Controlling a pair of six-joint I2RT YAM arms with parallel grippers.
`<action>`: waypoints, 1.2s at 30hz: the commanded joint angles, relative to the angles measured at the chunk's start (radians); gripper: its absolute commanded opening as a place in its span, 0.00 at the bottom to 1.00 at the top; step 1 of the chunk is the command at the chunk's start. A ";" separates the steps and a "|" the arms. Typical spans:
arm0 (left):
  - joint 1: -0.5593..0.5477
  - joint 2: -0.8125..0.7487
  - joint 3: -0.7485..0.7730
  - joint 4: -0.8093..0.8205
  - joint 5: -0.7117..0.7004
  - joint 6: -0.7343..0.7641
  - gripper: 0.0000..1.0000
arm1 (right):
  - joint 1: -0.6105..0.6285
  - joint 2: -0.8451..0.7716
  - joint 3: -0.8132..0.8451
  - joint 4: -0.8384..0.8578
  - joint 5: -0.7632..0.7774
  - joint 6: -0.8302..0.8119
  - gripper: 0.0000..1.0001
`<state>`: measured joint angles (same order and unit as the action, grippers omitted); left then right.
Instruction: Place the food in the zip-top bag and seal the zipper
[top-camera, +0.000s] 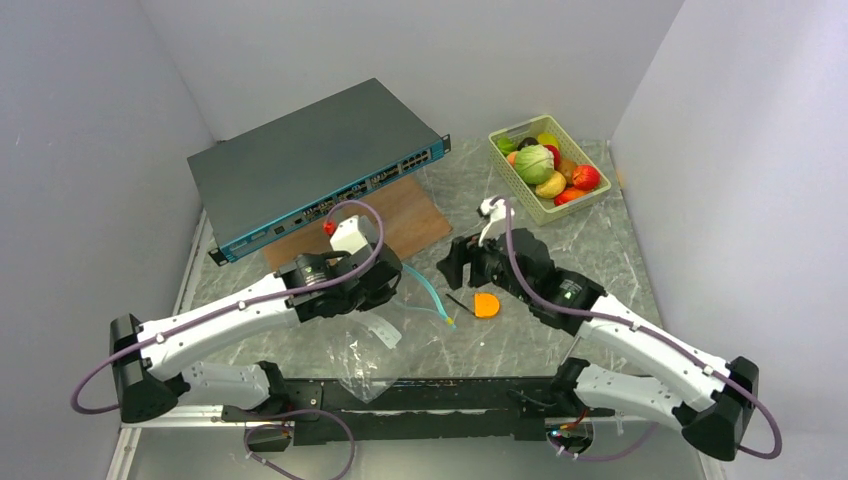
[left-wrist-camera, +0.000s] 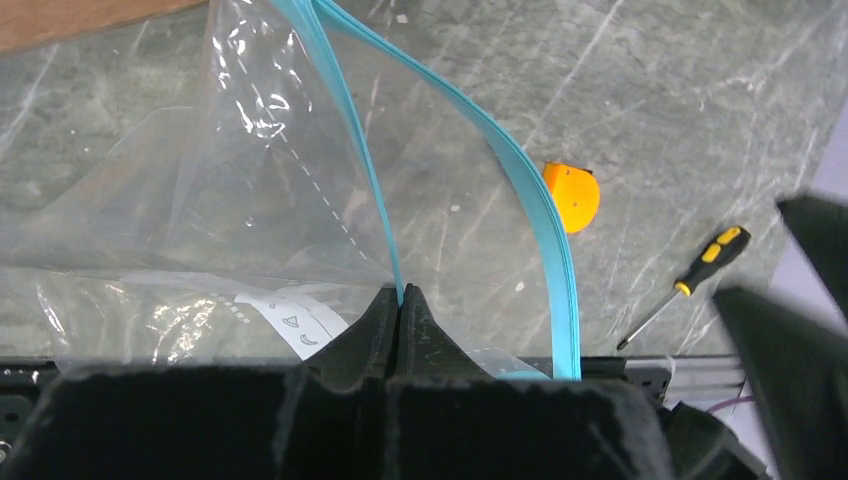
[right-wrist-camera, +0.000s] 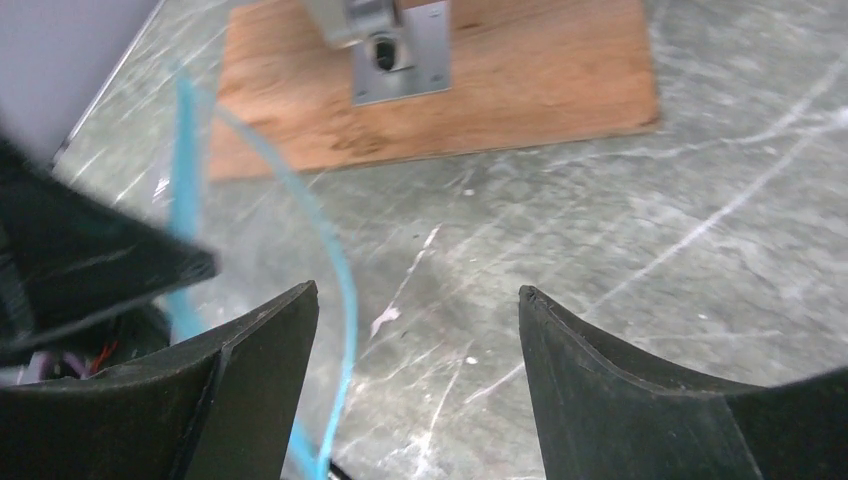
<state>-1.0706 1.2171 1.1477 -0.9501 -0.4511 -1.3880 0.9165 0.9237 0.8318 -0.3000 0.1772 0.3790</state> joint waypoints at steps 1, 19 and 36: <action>-0.017 -0.061 -0.017 0.073 -0.025 0.129 0.00 | -0.152 0.013 0.044 -0.007 -0.099 0.102 0.75; -0.018 -0.128 -0.050 0.118 0.033 0.233 0.00 | -0.112 0.140 -0.081 0.335 -0.471 0.112 0.81; -0.018 -0.139 -0.110 0.130 0.024 0.228 0.33 | -0.020 0.142 -0.064 0.376 -0.332 0.208 0.00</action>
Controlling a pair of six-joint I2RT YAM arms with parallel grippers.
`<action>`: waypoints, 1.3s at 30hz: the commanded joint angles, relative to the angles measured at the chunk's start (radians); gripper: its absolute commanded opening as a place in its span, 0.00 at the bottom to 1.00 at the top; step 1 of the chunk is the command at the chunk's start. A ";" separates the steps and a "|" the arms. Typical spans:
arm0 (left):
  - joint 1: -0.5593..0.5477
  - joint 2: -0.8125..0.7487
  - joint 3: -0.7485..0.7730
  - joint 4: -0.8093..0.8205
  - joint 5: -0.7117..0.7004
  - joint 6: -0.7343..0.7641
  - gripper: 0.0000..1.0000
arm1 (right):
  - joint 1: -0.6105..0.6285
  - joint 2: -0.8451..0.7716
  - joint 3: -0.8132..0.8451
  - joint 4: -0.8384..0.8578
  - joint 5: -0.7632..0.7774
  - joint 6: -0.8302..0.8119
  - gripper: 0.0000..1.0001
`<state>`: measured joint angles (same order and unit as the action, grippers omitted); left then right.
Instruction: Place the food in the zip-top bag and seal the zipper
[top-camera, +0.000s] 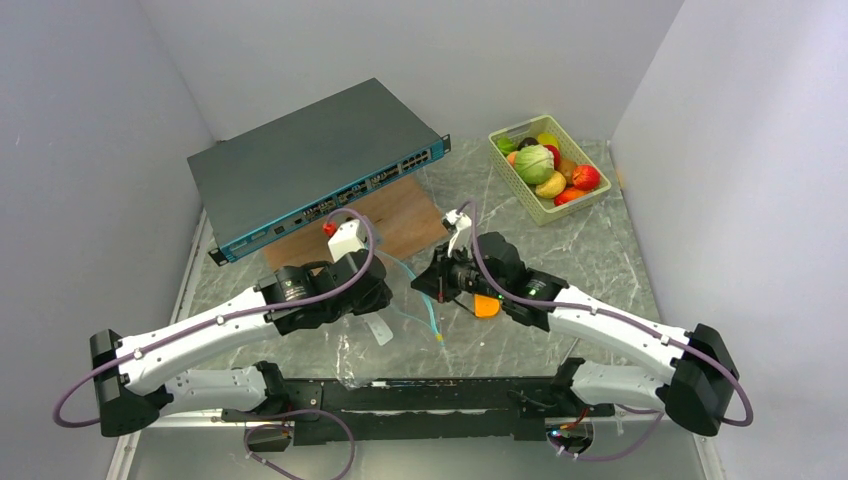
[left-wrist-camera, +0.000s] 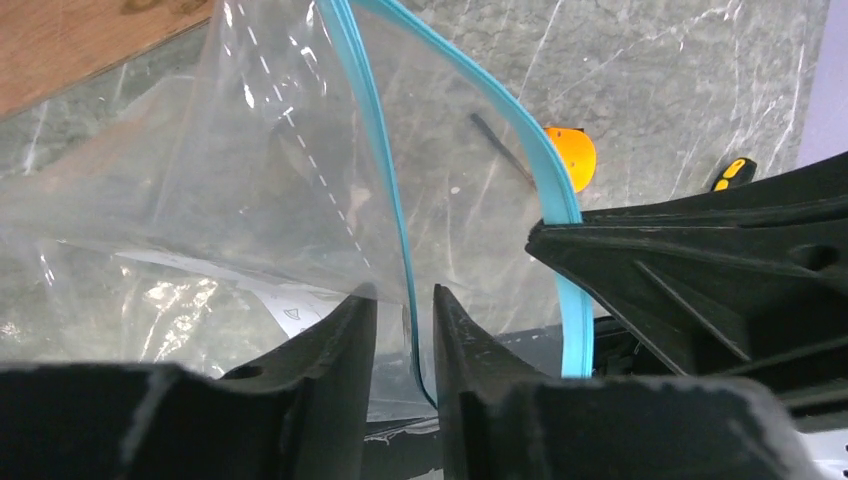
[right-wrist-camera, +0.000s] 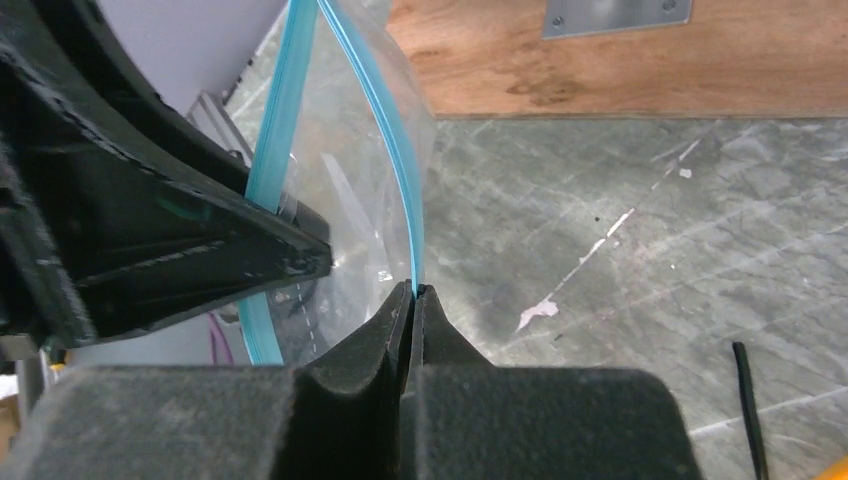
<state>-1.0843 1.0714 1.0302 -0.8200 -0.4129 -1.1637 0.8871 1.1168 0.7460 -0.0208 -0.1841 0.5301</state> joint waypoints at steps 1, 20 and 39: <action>-0.004 0.011 0.010 -0.004 -0.019 0.003 0.35 | 0.011 -0.059 0.015 0.107 0.032 0.066 0.00; -0.004 -0.105 0.032 -0.125 -0.041 0.023 0.00 | -0.092 0.007 -0.029 -0.069 0.229 -0.021 0.00; 0.011 0.022 0.033 -0.102 -0.041 -0.013 0.00 | -0.130 -0.012 0.098 -0.189 0.092 -0.110 0.45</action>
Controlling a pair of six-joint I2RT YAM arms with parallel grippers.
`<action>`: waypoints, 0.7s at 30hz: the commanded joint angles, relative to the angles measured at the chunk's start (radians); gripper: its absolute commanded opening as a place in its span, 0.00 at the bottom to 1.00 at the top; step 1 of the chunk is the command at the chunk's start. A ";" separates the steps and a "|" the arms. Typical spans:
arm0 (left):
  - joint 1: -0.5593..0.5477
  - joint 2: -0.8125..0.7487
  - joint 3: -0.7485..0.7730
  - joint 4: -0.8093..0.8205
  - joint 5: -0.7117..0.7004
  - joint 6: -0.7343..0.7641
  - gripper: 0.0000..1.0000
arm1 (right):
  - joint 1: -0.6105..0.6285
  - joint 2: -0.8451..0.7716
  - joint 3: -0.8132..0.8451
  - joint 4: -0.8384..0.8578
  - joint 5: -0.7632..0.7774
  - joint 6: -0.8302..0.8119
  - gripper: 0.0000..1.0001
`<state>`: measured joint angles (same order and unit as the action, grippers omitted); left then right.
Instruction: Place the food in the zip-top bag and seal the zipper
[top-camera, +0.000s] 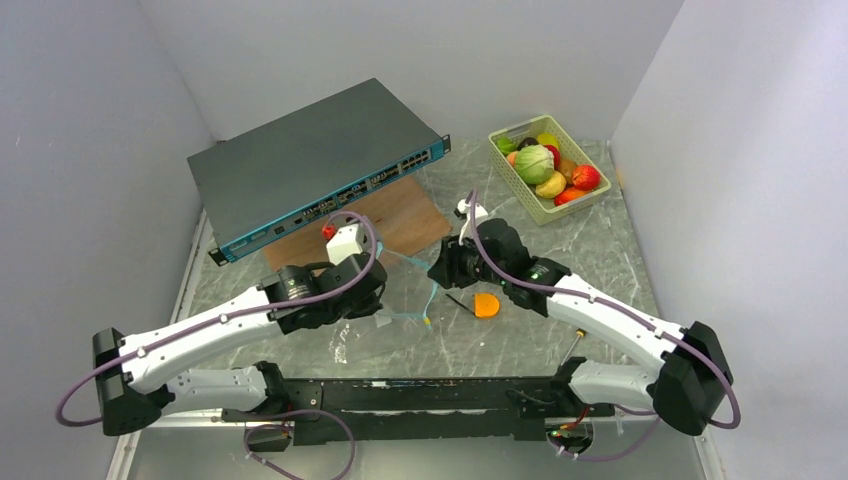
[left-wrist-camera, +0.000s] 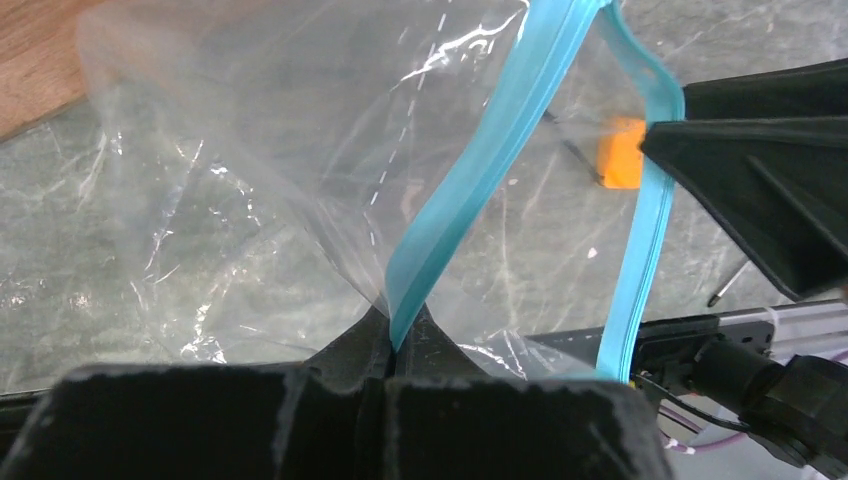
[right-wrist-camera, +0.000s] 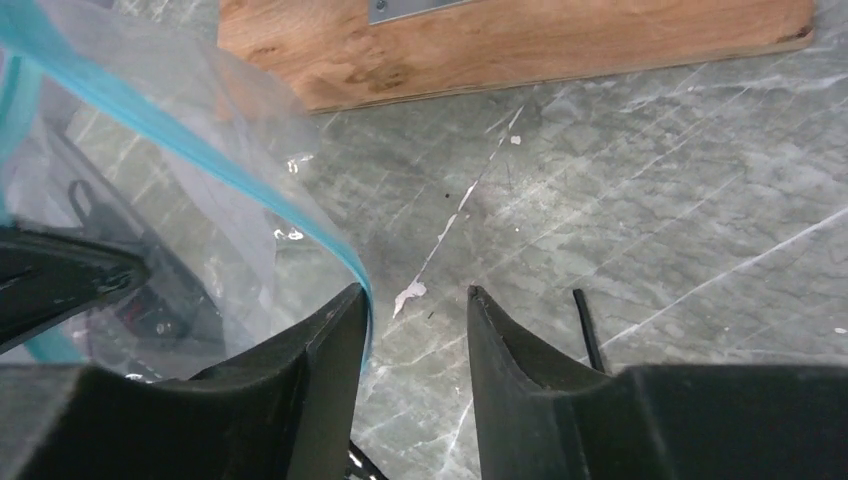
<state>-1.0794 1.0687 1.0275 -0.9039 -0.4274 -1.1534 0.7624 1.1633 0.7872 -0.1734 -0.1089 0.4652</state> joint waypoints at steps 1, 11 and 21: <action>0.008 0.029 0.032 -0.013 -0.023 -0.025 0.00 | -0.004 -0.073 0.060 -0.043 0.029 -0.052 0.50; 0.013 0.014 0.008 0.020 0.007 -0.018 0.00 | -0.157 -0.142 0.091 -0.030 0.282 0.095 0.63; 0.013 0.007 0.030 0.014 0.048 -0.006 0.00 | -0.459 0.043 0.162 0.169 0.515 0.218 0.70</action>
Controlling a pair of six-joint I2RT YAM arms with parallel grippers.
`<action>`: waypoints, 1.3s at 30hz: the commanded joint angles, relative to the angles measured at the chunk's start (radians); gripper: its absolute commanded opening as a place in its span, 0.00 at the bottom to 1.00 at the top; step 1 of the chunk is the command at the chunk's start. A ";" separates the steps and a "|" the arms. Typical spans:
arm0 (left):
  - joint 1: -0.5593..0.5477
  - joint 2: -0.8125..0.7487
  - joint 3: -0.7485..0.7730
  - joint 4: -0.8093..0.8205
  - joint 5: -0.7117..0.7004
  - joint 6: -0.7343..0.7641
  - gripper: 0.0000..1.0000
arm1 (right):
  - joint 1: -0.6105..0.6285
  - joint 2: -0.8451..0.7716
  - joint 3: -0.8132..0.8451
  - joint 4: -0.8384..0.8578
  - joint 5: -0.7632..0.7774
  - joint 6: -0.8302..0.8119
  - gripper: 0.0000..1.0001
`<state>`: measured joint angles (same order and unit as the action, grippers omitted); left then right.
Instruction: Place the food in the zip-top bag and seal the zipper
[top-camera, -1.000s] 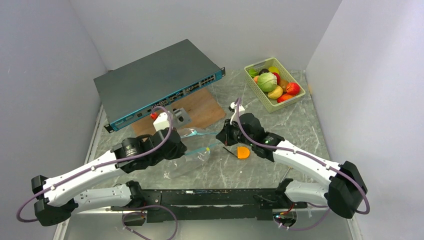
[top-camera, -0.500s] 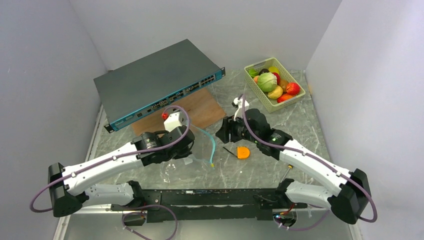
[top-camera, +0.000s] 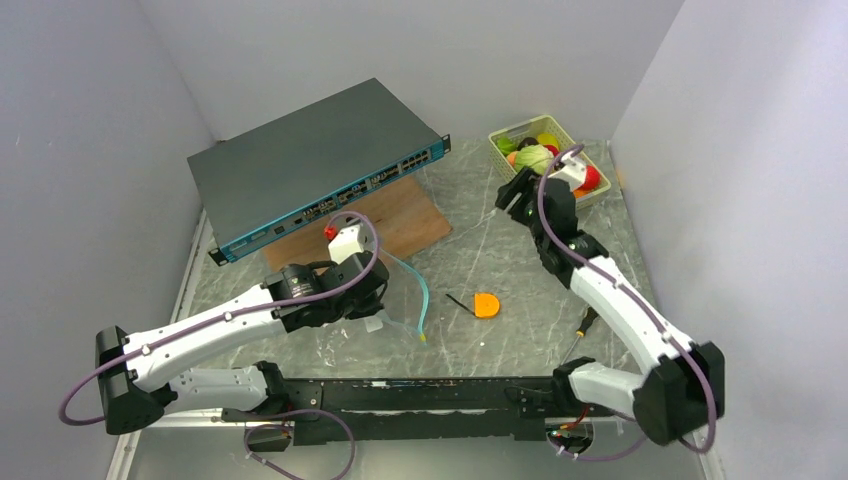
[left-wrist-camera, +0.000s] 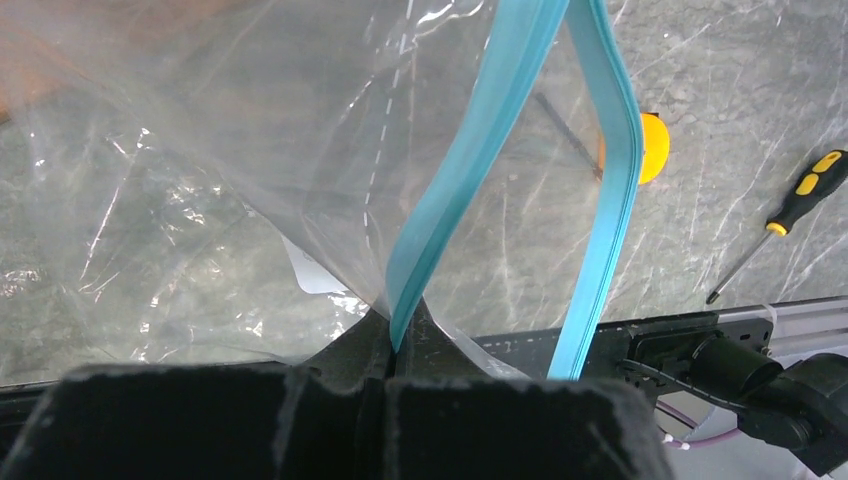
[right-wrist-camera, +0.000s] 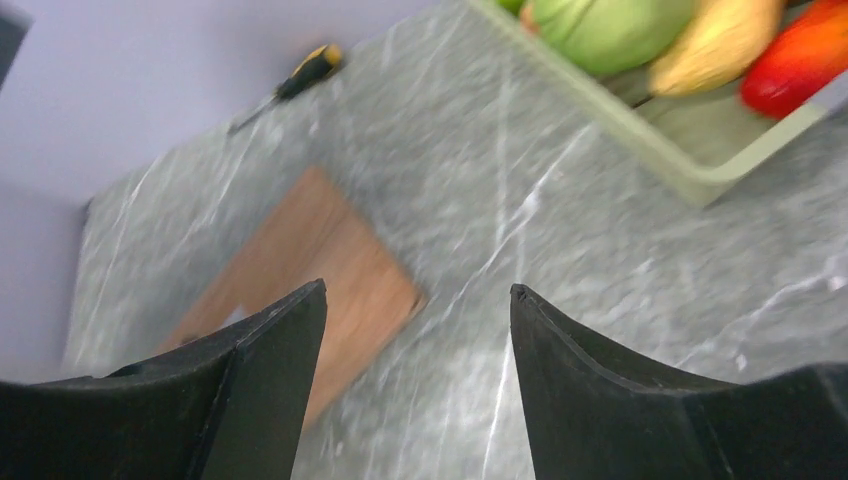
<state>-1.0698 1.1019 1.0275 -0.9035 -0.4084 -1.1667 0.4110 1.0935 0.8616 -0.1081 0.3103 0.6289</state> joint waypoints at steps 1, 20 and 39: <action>0.004 -0.027 0.030 0.019 0.036 0.008 0.00 | -0.144 0.148 0.105 0.138 0.071 0.061 0.71; 0.007 -0.019 0.024 0.026 0.041 -0.038 0.00 | -0.498 0.781 0.583 0.188 -0.381 -0.004 1.00; 0.039 0.059 0.072 -0.021 0.020 -0.030 0.00 | -0.461 0.973 0.683 0.114 -0.382 -0.135 1.00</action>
<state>-1.0397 1.1484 1.0519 -0.9108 -0.3660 -1.1973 -0.0753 2.0430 1.5303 0.0113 -0.0879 0.5400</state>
